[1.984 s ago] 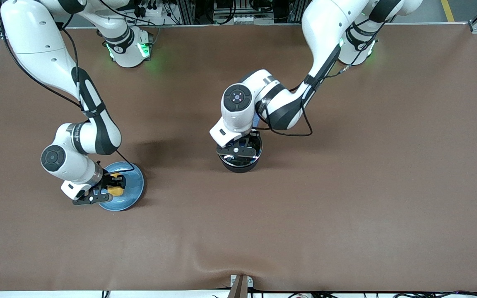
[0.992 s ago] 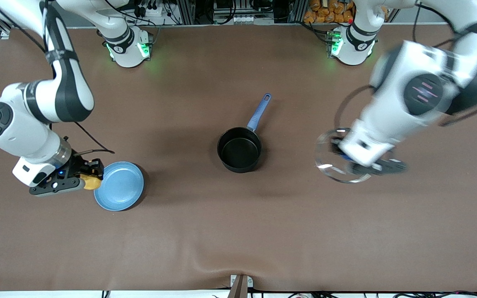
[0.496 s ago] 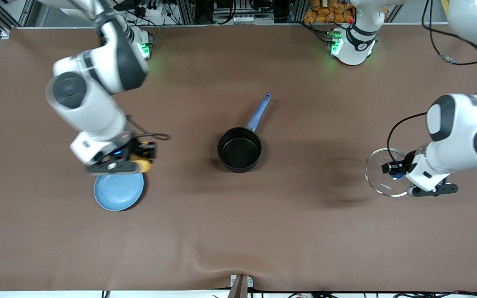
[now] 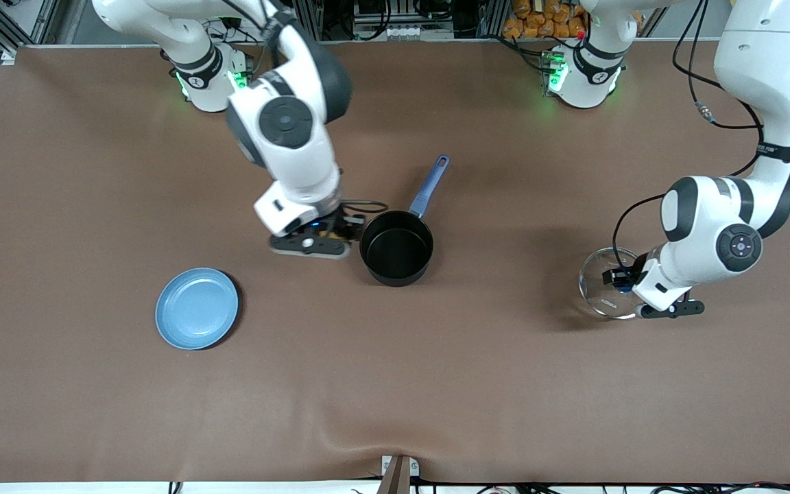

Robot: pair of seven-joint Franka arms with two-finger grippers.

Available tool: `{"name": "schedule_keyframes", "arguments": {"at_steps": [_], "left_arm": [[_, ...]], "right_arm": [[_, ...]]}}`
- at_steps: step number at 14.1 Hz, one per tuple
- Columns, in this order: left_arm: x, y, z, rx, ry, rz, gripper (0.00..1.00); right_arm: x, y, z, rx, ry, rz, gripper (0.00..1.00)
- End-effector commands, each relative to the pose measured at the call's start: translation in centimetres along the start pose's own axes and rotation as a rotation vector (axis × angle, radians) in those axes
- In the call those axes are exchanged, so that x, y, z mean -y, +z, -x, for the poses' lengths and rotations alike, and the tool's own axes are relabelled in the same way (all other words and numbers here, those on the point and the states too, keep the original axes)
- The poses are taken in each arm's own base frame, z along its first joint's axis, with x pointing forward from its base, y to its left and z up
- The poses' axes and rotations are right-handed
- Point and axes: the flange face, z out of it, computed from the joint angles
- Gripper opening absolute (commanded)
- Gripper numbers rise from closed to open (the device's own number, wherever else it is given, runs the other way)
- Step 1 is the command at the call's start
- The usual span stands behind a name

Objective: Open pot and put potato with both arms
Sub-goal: 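Set the lid down with the left gripper while the right gripper lowers the potato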

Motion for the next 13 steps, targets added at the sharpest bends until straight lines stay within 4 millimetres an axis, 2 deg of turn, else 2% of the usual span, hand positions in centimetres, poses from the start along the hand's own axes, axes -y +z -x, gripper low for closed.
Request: {"name": "schedule_keyframes", "arguments": {"at_steps": [1, 5, 6, 7, 9, 11, 13], "left_arm": [[0.2, 0.8, 0.7, -0.038, 0.0, 0.009, 0.0], [0.2, 2.7, 0.8, -0.044, 0.0, 0.016, 0.0], [0.2, 2.8, 0.8, -0.042, -0.001, 0.016, 0.37], [0.2, 2.7, 0.7, -0.045, 0.0, 0.017, 0.99], [0.5, 0.7, 0.4, -0.07, -0.01, 0.015, 1.0], [0.8, -5.0, -0.2, -0.16, -0.013, 0.01, 1.0], [0.8, -12.4, -0.2, -0.216, -0.015, -0.003, 1.0]], "right_arm": [[4.3, 2.3, 2.4, -0.03, -0.017, -0.011, 0.0], [7.0, 7.5, 4.4, -0.046, -0.02, -0.02, 0.0], [7.4, 8.6, 4.9, -0.06, -0.043, -0.007, 0.0], [7.5, 9.4, 5.1, -0.07, -0.054, 0.008, 0.0], [7.7, 10.6, 5.4, -0.077, -0.052, 0.024, 0.0], [8.1, 11.7, 6.2, -0.074, -0.063, 0.027, 0.0], [8.4, 12.7, 6.7, -0.074, -0.069, 0.026, 0.0]]}}
